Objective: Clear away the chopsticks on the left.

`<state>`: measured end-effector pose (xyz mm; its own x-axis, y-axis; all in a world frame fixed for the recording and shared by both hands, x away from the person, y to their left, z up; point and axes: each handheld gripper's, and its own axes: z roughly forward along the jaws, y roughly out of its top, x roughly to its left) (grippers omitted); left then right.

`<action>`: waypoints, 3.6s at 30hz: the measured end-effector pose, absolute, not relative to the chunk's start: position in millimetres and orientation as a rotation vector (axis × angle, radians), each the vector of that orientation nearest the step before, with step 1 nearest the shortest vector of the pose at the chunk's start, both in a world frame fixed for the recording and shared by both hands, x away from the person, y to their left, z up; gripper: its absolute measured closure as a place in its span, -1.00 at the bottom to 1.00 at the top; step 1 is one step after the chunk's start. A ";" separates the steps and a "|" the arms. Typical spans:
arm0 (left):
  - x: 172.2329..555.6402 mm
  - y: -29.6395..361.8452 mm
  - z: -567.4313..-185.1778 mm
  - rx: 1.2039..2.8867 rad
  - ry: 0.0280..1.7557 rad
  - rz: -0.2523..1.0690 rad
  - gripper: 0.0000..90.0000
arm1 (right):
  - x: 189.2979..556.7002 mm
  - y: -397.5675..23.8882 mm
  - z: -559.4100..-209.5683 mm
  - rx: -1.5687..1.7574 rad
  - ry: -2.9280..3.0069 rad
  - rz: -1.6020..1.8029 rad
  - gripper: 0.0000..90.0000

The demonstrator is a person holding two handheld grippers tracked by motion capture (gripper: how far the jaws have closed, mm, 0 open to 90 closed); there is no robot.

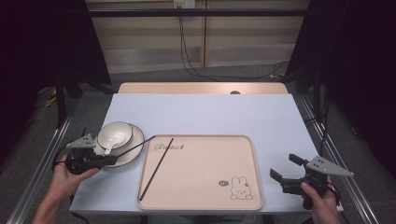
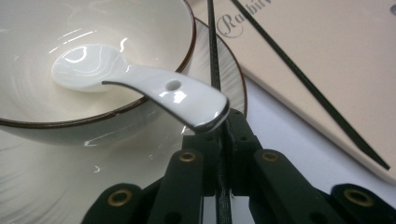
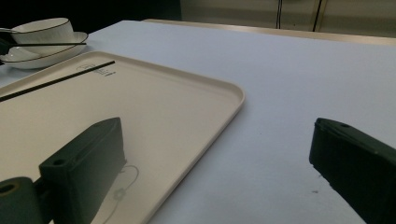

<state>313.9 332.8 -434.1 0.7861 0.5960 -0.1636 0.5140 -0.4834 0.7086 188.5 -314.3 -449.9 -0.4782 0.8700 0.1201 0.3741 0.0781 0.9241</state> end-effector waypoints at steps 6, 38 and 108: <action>309.5 330.8 -429.6 2.152 0.842 0.113 0.90 | 188.7 -313.7 -449.8 1.223 1.894 1.395 -0.93; 252.4 293.3 -411.6 1.967 1.047 0.187 0.90 | 188.1 -313.4 -449.7 1.221 1.899 1.396 -0.93; 253.4 179.5 -465.0 2.012 1.378 0.142 0.89 | 187.0 -308.2 -449.4 1.136 1.917 1.393 -0.93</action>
